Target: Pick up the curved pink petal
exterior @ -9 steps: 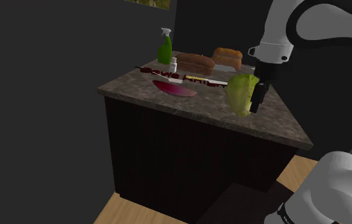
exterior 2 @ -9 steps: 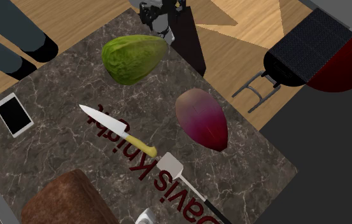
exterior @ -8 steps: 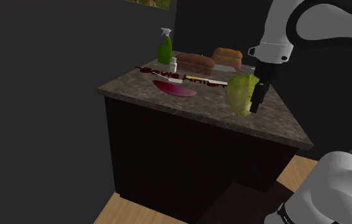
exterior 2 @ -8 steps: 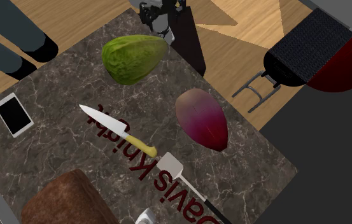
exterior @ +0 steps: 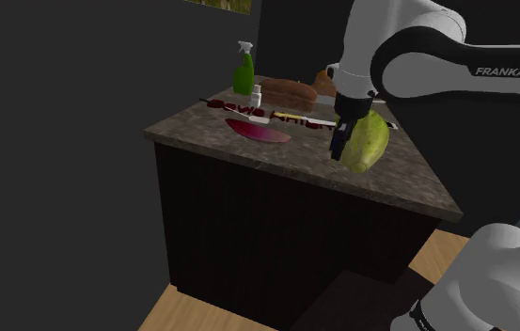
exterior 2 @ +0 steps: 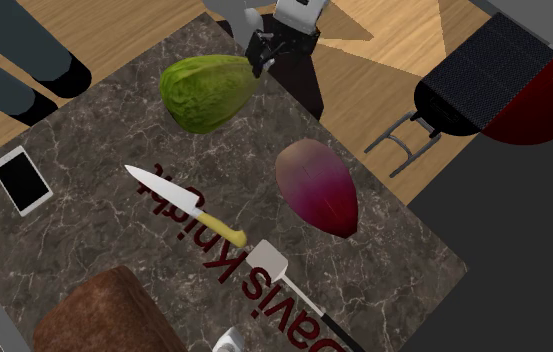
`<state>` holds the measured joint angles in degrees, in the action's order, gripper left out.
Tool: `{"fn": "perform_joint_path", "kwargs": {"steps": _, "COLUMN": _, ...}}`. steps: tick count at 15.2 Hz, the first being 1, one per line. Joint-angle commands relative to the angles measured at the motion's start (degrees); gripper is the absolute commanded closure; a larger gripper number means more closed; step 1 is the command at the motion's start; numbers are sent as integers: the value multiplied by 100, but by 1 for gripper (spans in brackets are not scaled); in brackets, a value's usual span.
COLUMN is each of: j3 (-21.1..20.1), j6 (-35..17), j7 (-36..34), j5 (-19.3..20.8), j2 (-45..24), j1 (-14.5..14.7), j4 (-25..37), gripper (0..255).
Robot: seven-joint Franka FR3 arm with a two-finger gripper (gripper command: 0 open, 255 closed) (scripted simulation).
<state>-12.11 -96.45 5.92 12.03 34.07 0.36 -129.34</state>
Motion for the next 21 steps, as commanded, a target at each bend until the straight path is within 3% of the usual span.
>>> {"fn": "perform_joint_path", "kwargs": {"steps": 1, "j3": -287, "j6": -342, "j7": -167, "j5": 403, "j2": -294, "j1": -37, "j4": 101, "gripper": 0}}
{"fn": "perform_joint_path", "kwargs": {"steps": 8, "j3": -1366, "j6": -1036, "j7": -1062, "j5": 2165, "j2": -1452, "j1": -295, "j4": 649, "gripper": 0}}
{"fn": "perform_joint_path", "kwargs": {"steps": 15, "j3": -2355, "j6": -806, "j7": -2154, "j5": 4516, "j2": -2920, "j1": -437, "j4": 1446, "gripper": 0}}
{"fn": "perform_joint_path", "kwargs": {"steps": 21, "j3": -2356, "j6": -960, "j7": -2524, "j5": 4684, "j2": -3070, "j1": -416, "j4": 1183, "gripper": 0}}
